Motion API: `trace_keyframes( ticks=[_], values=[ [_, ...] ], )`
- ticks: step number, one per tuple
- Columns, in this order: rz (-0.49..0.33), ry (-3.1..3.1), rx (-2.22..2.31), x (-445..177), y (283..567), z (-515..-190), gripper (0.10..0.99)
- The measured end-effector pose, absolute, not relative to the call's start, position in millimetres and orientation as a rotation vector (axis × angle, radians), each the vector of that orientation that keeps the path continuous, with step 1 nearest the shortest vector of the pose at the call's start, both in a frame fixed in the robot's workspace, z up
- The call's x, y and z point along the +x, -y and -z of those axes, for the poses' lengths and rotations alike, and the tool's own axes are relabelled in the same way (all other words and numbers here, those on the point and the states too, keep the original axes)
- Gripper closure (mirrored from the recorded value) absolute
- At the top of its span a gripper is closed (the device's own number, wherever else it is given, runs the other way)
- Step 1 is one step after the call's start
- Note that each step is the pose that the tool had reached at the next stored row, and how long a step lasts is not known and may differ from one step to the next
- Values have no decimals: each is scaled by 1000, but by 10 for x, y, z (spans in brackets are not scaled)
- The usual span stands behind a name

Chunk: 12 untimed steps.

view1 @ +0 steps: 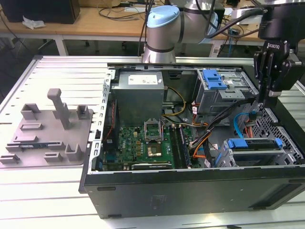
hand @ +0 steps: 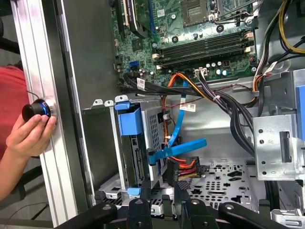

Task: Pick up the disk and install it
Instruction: 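Insert the first disk wire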

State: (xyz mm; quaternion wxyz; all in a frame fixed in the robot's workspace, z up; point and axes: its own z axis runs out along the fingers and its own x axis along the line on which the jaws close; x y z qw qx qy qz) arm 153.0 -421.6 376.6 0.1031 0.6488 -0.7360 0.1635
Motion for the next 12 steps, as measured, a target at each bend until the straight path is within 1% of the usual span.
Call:
trace_keyframes(
  ticks=[12],
  values=[
    [-482,2171,1915,1533,4216,-3725,753]
  ],
)
